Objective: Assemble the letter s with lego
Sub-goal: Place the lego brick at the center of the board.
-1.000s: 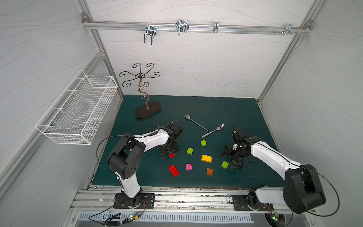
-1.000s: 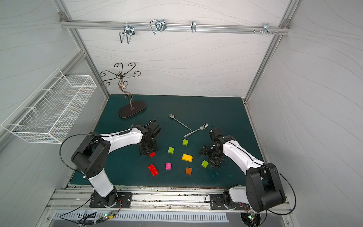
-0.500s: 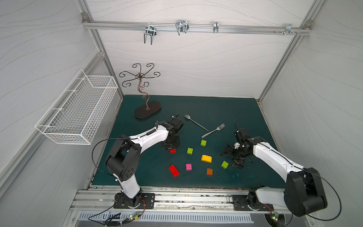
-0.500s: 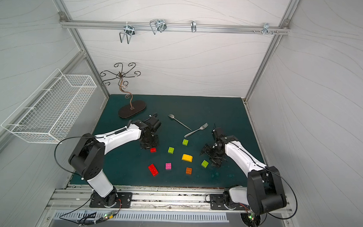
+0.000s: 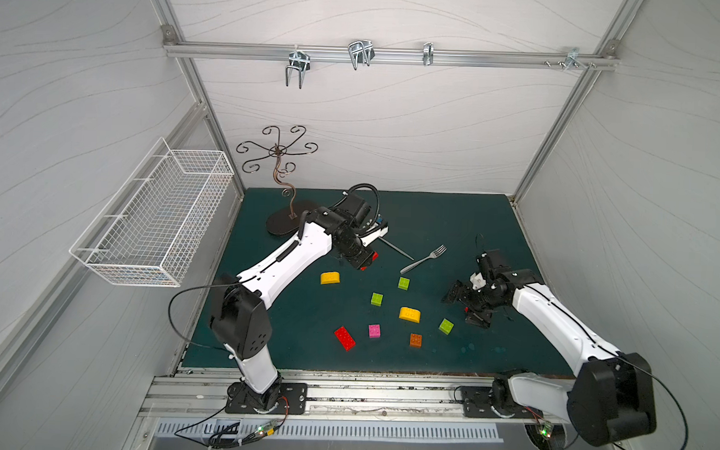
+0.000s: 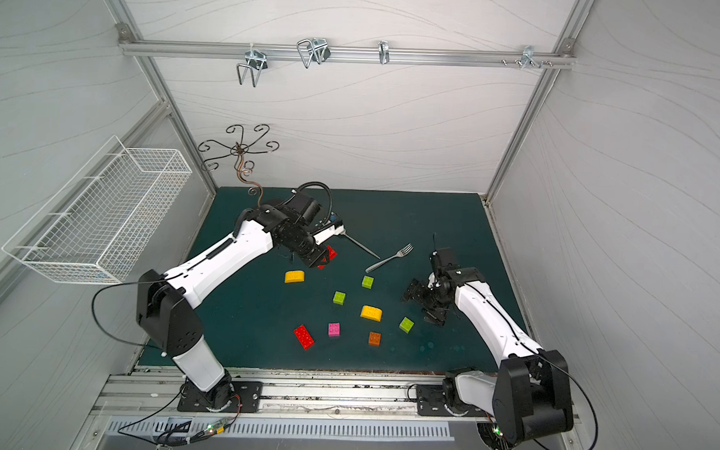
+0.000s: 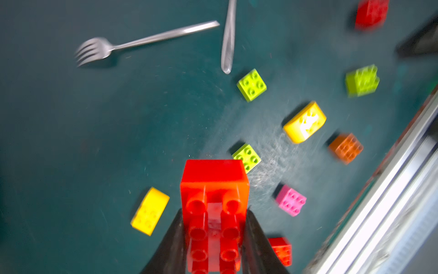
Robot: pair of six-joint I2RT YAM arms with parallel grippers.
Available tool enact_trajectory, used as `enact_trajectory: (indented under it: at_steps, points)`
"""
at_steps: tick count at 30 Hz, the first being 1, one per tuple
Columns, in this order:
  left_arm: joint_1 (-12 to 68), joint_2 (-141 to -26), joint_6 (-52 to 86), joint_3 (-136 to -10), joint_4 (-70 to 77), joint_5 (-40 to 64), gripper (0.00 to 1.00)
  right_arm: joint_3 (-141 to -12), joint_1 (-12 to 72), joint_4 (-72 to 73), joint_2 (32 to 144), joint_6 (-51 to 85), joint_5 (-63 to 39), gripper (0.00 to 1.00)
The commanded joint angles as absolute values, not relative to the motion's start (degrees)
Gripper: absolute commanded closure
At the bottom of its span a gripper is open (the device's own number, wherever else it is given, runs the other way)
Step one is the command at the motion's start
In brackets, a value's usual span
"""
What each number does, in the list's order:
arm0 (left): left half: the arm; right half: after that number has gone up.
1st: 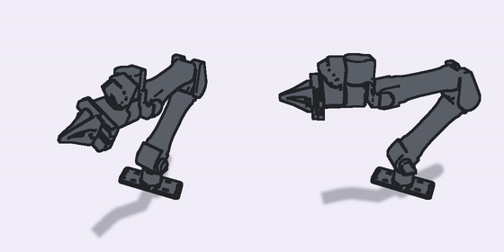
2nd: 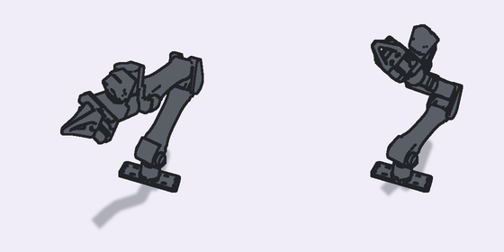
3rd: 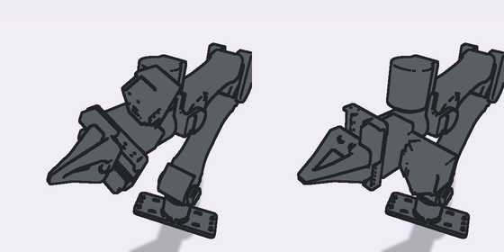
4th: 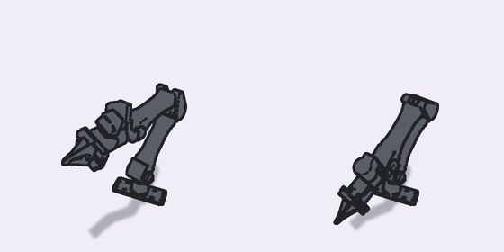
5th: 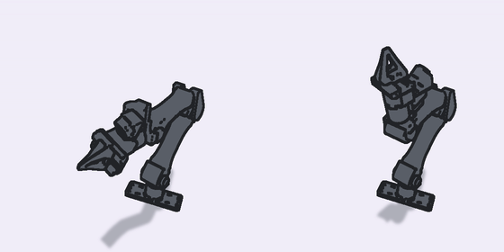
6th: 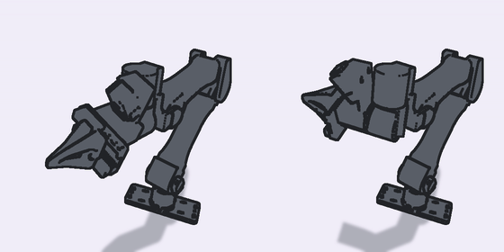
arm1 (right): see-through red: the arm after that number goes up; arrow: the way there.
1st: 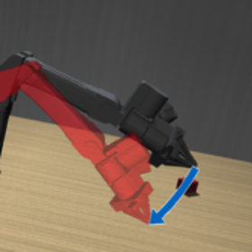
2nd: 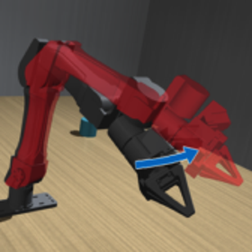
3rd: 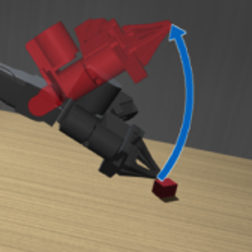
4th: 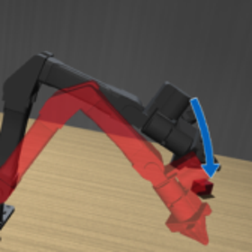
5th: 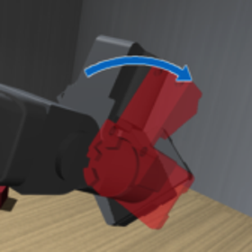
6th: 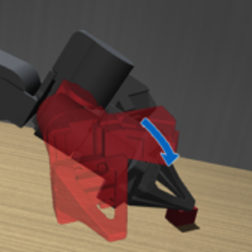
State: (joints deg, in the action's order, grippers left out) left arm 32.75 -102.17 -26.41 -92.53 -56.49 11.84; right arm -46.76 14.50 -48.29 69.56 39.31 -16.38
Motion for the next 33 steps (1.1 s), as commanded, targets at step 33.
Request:
enact_trajectory:
  at_steps: [33]
  points:
    - [35.7,-131.4,-64.3,-108.3,-58.5,7.5,0.77,-43.6,8.3,-48.1,69.9,34.6,-22.6,0.08]
